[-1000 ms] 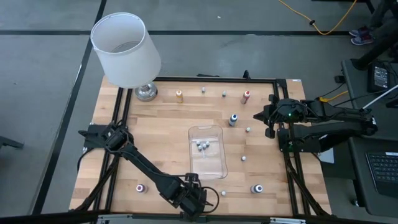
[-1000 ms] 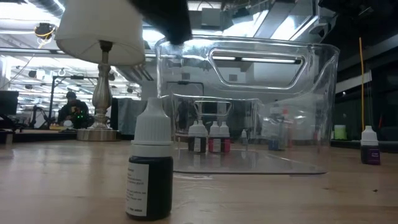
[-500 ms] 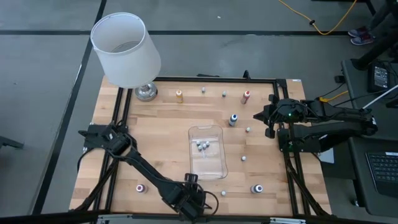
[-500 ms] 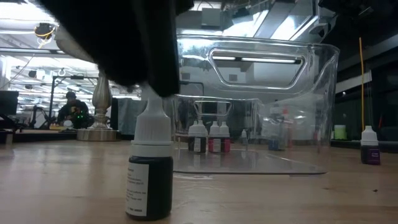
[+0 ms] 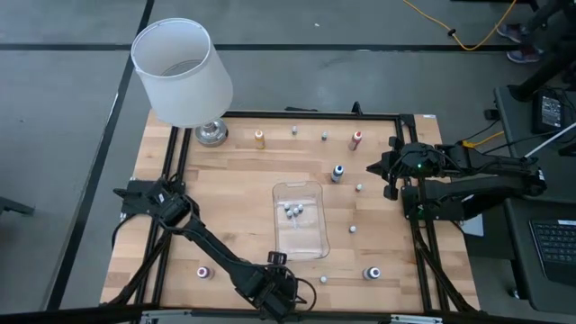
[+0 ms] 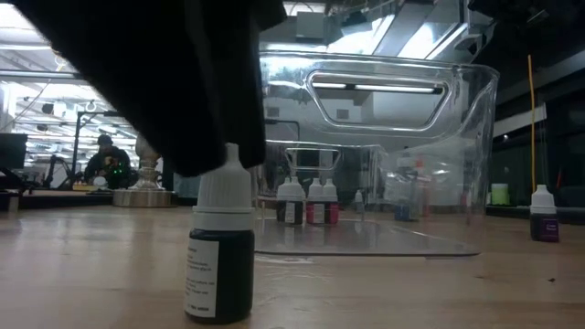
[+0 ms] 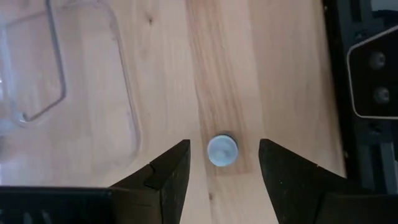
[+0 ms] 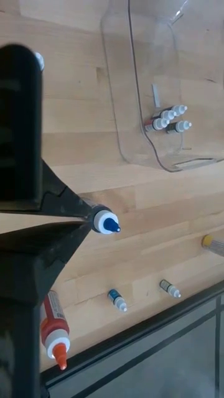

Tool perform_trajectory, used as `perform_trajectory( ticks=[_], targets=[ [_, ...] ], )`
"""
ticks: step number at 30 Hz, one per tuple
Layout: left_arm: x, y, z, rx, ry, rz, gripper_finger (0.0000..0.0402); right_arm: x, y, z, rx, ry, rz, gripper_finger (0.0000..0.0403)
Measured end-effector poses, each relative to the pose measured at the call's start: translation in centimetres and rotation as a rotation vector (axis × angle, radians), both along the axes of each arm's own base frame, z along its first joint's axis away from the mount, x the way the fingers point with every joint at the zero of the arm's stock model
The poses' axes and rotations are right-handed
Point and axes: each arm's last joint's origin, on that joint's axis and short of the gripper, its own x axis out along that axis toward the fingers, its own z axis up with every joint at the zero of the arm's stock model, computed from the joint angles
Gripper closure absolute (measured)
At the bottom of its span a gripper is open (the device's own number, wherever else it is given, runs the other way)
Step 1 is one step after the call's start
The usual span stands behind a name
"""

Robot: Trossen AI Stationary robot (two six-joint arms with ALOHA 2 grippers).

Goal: Pick & Place food coloring
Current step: Put the left small brown food coloring bottle into the transparent container

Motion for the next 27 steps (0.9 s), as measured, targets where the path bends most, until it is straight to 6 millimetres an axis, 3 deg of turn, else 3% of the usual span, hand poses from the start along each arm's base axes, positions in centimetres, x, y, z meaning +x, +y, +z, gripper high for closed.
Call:
perform_trajectory(
  ticks=[17,27],
  targets=[
    [0.3,-0.1,-1.3,-0.001,0.023,0.000,0.0219,0.0,0.0,0.0,-0.002,0.004,0.002,0.0375],
    [0.3,0.0,-1.3,-0.003,0.024,0.003,0.0293,0.0,0.0,0.0,-0.002,0.005,0.002,0.0375]
  ],
)
